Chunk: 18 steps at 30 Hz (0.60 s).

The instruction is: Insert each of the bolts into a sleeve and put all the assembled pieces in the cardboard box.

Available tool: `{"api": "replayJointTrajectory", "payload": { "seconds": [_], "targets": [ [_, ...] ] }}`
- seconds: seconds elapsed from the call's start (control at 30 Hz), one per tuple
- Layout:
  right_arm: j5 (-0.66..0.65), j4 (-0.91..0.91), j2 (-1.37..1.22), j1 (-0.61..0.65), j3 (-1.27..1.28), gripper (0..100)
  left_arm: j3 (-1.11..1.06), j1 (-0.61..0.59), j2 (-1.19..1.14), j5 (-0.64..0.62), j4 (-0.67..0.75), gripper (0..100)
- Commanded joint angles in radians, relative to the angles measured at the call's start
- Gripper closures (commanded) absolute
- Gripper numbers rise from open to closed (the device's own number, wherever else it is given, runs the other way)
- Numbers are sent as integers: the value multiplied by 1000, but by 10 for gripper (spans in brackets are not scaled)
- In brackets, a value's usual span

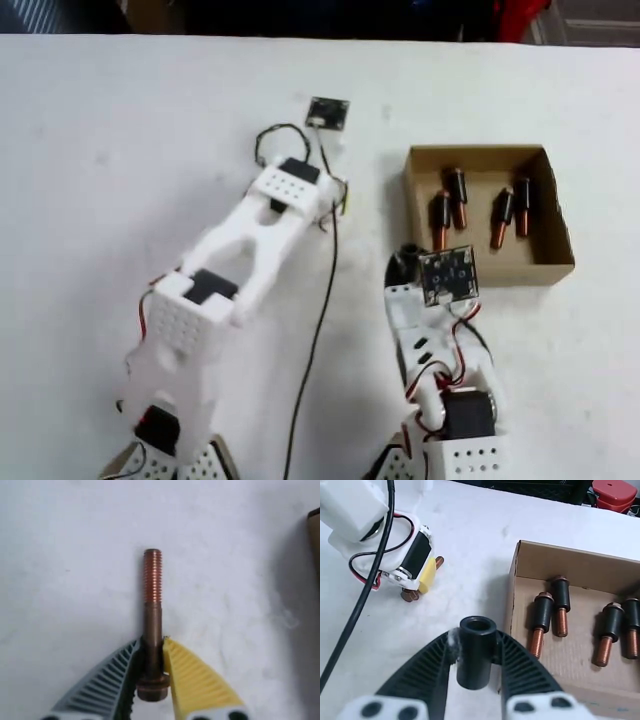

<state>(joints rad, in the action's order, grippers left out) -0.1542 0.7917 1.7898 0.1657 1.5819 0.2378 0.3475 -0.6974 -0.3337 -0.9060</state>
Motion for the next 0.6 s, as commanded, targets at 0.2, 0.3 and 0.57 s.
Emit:
{"api": "replayJointTrajectory", "payload": {
  "seconds": [0.2, 0.3, 0.57],
  "targets": [
    [6, -19, 12, -7, -11, 982, 32, -7, 61, 72, -21, 959],
    [6, -19, 12, -7, -11, 982, 29, -7, 122, 166, -48, 980],
    [6, -19, 12, -7, -11, 982, 34, -54, 203, 273, -199, 979]
  ]
}}
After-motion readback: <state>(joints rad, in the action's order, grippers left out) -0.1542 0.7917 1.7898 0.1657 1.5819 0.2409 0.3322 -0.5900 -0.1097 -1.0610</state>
